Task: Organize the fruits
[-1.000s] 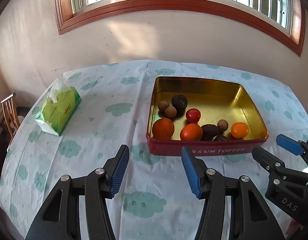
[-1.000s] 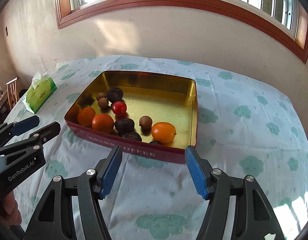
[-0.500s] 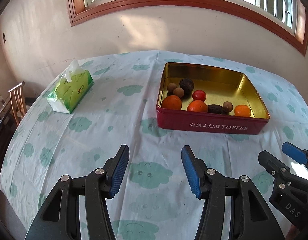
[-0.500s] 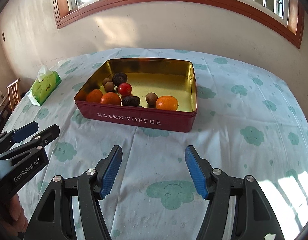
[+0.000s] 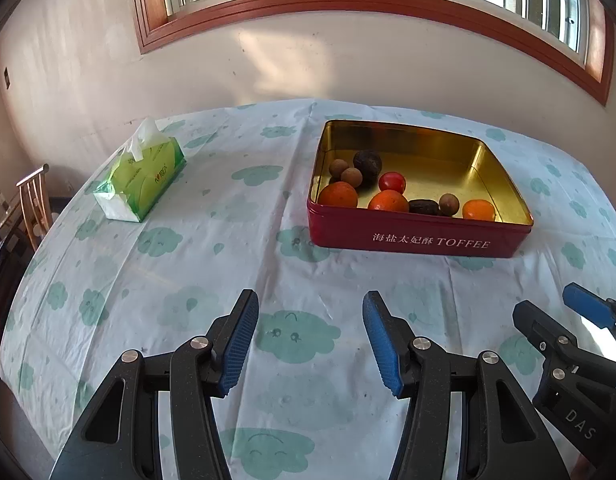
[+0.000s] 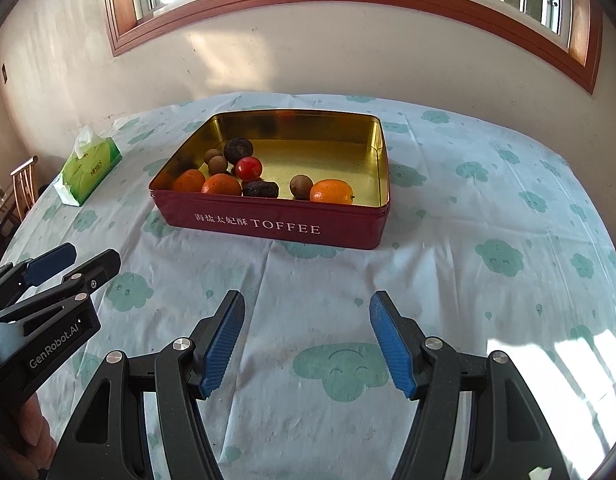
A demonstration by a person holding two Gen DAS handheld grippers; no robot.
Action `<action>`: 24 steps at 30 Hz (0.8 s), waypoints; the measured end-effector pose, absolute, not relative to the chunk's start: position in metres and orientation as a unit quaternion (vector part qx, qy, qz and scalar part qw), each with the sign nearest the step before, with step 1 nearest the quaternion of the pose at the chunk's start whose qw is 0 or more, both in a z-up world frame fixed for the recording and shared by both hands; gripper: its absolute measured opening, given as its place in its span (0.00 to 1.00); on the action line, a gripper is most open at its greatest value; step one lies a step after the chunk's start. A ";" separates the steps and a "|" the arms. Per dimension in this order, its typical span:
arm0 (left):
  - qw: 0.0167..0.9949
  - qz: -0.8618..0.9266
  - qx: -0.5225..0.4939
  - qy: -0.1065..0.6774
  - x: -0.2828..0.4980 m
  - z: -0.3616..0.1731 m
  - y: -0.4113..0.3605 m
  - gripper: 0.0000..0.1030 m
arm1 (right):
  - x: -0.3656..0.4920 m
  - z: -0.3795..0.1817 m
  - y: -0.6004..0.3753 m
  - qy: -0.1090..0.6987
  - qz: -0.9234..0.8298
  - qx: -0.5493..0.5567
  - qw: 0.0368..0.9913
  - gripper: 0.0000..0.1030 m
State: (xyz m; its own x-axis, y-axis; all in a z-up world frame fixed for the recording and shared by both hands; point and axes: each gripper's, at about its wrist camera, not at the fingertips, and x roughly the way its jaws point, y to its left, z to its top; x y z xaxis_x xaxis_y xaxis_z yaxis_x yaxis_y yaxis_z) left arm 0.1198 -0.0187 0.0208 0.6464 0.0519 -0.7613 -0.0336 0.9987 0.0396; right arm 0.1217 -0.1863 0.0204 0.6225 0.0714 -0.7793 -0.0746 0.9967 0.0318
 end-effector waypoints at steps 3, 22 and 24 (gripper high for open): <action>0.907 0.023 0.012 0.420 0.119 0.021 -0.020 0.54 | 0.121 0.021 -0.186 0.431 0.040 -0.004 0.902 0.61; 0.909 0.020 0.016 0.416 0.116 0.023 -0.025 0.54 | 0.121 0.022 -0.186 0.430 0.037 -0.007 0.902 0.61; 0.908 0.018 0.016 0.417 0.117 0.023 -0.026 0.54 | 0.122 0.022 -0.186 0.430 0.037 -0.008 0.902 0.61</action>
State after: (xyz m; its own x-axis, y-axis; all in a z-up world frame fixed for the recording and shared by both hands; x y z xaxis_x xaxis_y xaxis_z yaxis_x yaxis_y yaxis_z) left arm 0.1168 -0.0255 0.0233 0.6507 0.0473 -0.7578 -0.0199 0.9988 0.0452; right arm 0.1220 -0.1857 0.0216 0.6270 0.0593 -0.7768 -0.0730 0.9972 0.0172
